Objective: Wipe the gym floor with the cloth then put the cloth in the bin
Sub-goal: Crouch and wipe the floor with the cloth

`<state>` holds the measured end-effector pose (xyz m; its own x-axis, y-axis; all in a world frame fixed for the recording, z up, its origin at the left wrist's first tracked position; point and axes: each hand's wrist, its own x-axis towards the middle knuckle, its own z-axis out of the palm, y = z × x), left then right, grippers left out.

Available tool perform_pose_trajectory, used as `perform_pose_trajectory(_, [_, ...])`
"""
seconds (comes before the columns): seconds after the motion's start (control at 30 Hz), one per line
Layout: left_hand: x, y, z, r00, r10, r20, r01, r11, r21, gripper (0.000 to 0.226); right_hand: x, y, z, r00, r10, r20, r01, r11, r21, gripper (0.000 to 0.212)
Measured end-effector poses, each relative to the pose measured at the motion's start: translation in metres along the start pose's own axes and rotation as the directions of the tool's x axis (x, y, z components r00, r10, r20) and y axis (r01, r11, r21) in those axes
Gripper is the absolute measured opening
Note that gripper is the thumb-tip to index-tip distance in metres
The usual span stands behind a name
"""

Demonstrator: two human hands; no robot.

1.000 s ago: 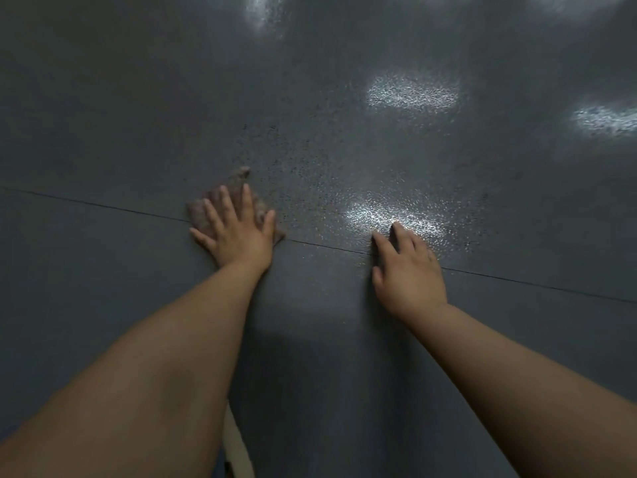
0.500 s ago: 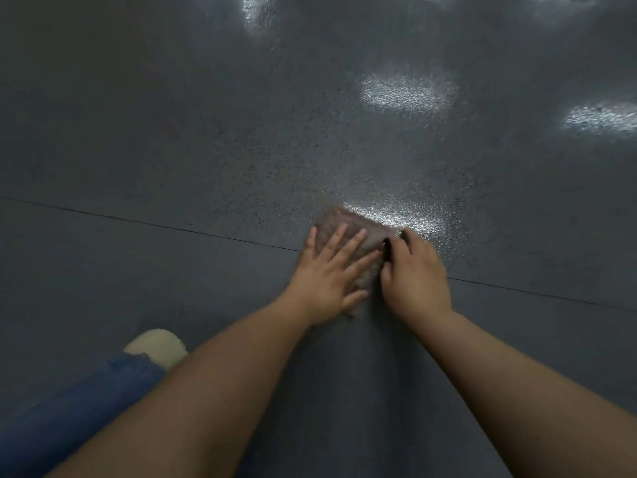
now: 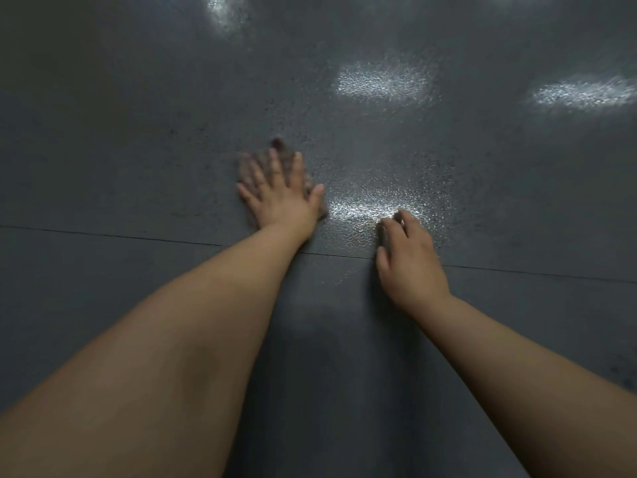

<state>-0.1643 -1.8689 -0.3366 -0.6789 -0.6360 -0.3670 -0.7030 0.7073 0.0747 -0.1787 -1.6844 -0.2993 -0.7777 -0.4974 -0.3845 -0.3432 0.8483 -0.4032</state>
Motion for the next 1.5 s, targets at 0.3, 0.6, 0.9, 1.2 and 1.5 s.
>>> perform_pose_trajectory(0.3, [-0.096, 0.004, 0.046, 0.778, 0.628, 0.007, -0.624, 0.771, 0.125, 0.063, -0.016, 0.019, 0.0, 0.993, 0.063, -0.096, -0.056, 0.996, 0.07, 0.047])
perform_pose_trajectory(0.6, [-0.097, -0.027, 0.036, 0.973, -0.23, -0.019, 0.228, 0.97, -0.084, 0.068, -0.024, 0.023, 0.0, 0.998, 0.0, -0.069, 0.001, 1.0, 0.025, 0.047])
perform_pose_trajectory(0.9, [-0.128, 0.093, 0.052, 0.955, 0.279, 0.103, -0.281, 0.96, 0.011, 0.065, -0.037, 0.049, -0.005, 0.981, 0.023, -0.194, 0.002, 0.992, 0.125, 0.046])
perform_pose_trajectory(1.2, [-0.138, 0.058, 0.022, 0.918, 0.394, -0.031, -0.372, 0.836, -0.403, 0.063, -0.041, 0.048, 0.013, 0.969, -0.056, -0.242, 0.081, 0.992, 0.093, 0.049])
perform_pose_trajectory(1.5, [-0.134, 0.04, 0.007, 0.968, 0.224, 0.111, -0.208, 0.968, -0.138, 0.068, -0.026, 0.033, 0.045, 0.995, -0.084, -0.058, 0.065, 0.957, -0.283, 0.065])
